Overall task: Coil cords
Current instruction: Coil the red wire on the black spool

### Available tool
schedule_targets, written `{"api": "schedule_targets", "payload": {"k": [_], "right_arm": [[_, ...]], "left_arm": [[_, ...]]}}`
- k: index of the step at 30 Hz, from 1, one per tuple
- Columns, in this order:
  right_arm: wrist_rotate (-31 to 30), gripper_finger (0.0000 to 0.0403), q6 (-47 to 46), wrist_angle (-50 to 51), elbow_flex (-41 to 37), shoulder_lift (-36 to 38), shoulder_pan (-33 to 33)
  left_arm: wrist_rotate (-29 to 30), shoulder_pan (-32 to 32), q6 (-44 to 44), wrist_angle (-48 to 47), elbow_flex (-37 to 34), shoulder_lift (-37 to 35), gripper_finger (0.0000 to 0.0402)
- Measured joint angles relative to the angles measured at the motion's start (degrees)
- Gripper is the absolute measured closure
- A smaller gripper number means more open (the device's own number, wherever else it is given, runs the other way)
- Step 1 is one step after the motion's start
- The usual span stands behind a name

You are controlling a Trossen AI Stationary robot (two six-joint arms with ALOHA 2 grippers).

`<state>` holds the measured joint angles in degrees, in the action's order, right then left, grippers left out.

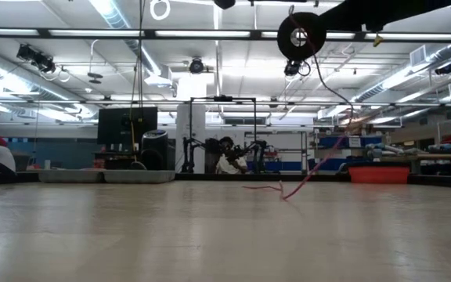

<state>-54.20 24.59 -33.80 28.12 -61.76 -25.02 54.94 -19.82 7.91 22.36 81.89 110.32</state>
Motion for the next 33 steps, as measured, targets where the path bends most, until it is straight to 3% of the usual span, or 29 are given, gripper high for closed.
{"api": "schedule_targets", "payload": {"k": [15,20,25,29,33], "right_arm": [[-1.82,0.0403,8.81,-11.30,0.00,-0.35,-1.42],[-5.48,0.0403,14.78,-13.31,0.00,-0.16,-3.81],[-7.09,0.0403,18.73,-13.98,0.00,0.00,-5.69],[-8.11,0.0403,19.75,-14.28,-0.24,0.14,-6.38],[-8.31,0.0403,20.09,-14.83,-0.86,0.33,-6.60]], "left_arm": [[-10.16,0.33,-0.42,5.87,-0.02,3.32,0.0339],[-10.11,-0.08,2.49,6.82,-0.04,3.56,0.0339],[-7.35,-2.19,8.40,9.11,2.17,3.02,0.0339],[-0.84,-4.42,14.14,4.51,6.74,2.97,0.0339],[7.96,-6.48,14.33,-2.59,11.52,2.95,0.0339]]}}
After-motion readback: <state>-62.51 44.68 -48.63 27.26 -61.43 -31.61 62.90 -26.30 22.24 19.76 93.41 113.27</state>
